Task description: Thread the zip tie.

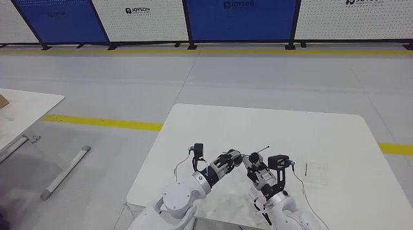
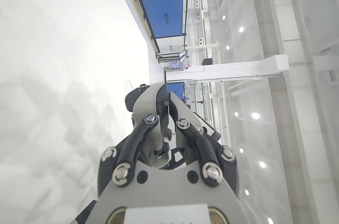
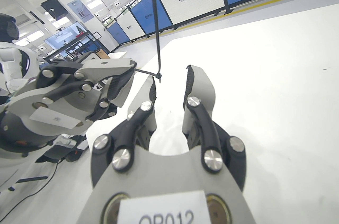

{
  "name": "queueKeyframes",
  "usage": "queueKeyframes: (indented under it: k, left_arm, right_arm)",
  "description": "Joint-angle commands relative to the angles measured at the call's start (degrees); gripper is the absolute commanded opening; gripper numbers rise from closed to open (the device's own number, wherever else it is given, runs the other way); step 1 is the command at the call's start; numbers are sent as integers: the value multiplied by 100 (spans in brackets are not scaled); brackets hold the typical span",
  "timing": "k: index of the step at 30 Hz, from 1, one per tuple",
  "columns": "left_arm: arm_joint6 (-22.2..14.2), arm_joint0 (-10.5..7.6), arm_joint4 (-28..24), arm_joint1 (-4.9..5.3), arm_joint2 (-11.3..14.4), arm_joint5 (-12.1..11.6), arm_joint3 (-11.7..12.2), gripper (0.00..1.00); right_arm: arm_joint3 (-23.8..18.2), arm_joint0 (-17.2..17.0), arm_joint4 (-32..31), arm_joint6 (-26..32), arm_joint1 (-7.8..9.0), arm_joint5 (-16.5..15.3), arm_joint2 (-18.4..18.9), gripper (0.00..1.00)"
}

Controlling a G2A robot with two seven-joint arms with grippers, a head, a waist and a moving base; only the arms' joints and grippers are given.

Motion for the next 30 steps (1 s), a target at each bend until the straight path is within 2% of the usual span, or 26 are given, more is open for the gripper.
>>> queueKeyframes:
  k: [1,8,10,12,13,30]
  left_arm:
    - [17,-8,5,-1,12,9,11,0]
    - [34,-15,26,1,41,4,23,0]
    - [36,-18,30,1,45,12,26,0]
    - [35,-21,35,3,51,11,26,0]
    - [38,-19,33,3,52,8,23,0]
    - [61,-20,-24,9,61,-13,9,0]
  right_arm:
    - [-6,-6,-11,-8,2,2,1,25]
    - [-47,-19,-18,-20,3,28,-4,24]
    - [-54,-20,-11,-17,3,28,-4,21]
    - [-58,-16,-4,-12,4,34,-3,4]
    - [-57,-13,-2,-7,3,38,-3,0]
    - [17,7,40,0,7,41,16,0]
